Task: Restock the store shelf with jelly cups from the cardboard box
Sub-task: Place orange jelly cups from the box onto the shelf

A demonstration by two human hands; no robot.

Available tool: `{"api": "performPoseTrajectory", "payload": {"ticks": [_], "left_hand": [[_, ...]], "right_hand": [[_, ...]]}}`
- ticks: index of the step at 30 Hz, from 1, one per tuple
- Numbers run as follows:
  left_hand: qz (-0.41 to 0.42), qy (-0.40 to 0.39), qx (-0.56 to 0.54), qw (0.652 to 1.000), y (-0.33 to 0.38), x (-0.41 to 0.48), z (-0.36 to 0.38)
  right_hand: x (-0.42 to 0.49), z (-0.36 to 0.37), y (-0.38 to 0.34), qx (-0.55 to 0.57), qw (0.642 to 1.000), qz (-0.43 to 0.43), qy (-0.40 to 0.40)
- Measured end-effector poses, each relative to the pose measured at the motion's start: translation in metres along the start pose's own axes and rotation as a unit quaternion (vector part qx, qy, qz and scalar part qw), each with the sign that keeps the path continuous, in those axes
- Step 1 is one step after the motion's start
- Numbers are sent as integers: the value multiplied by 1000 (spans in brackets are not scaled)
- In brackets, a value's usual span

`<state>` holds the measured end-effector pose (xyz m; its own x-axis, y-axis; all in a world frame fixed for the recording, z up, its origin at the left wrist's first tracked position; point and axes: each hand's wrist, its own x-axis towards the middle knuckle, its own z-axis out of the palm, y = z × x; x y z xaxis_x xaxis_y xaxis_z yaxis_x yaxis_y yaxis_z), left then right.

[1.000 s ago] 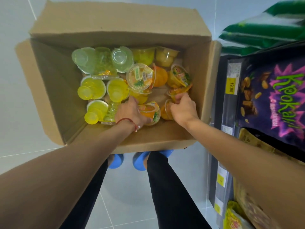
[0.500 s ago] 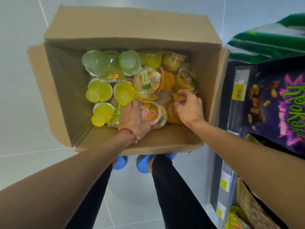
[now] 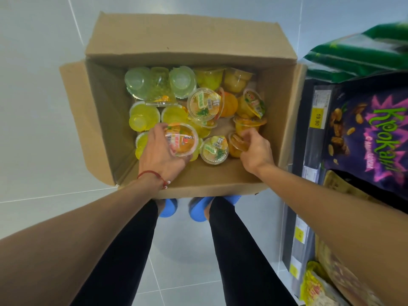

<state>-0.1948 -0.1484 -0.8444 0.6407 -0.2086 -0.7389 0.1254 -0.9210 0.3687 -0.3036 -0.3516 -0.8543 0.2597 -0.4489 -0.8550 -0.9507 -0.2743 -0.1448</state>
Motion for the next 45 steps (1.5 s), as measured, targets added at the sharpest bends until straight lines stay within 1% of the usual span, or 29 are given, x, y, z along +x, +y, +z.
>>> {"api": "performPoseTrajectory", "payload": {"ticks": [4,9,15,20,23,28,30,32,35,38,41,45], "left_hand": [[-5,9,-6,1000,-9,-5,-15],[-6,10,-6,1000,-14,-9,-22],[14,17,3,1000,-15,0,-17],[22,15,12,1000,-6,14,-8],[32,15,20,999,2,18,-2],[55,10,35,998,8,18,4],[54,10,34,998,9,17,5],[53,8,38,998,10,16,5],[58,4,50,997,13,15,6],[55,12,46,997,19,13,5],[45,22,34,998,29,3,3],[40,26,19,999,44,-20,-6]], "right_hand": [[-5,-3,3,-5,998,48,-35],[-4,0,3,37,996,82,-9],[20,0,6,105,993,58,19],[44,1,10,151,986,71,6],[57,5,10,179,981,76,26],[62,17,7,149,981,66,103],[60,21,8,136,982,58,119],[63,22,9,119,986,46,105],[72,17,8,86,994,42,59],[69,14,7,91,994,35,49],[40,9,11,80,996,12,49],[-11,-2,16,94,994,-24,43]]}}
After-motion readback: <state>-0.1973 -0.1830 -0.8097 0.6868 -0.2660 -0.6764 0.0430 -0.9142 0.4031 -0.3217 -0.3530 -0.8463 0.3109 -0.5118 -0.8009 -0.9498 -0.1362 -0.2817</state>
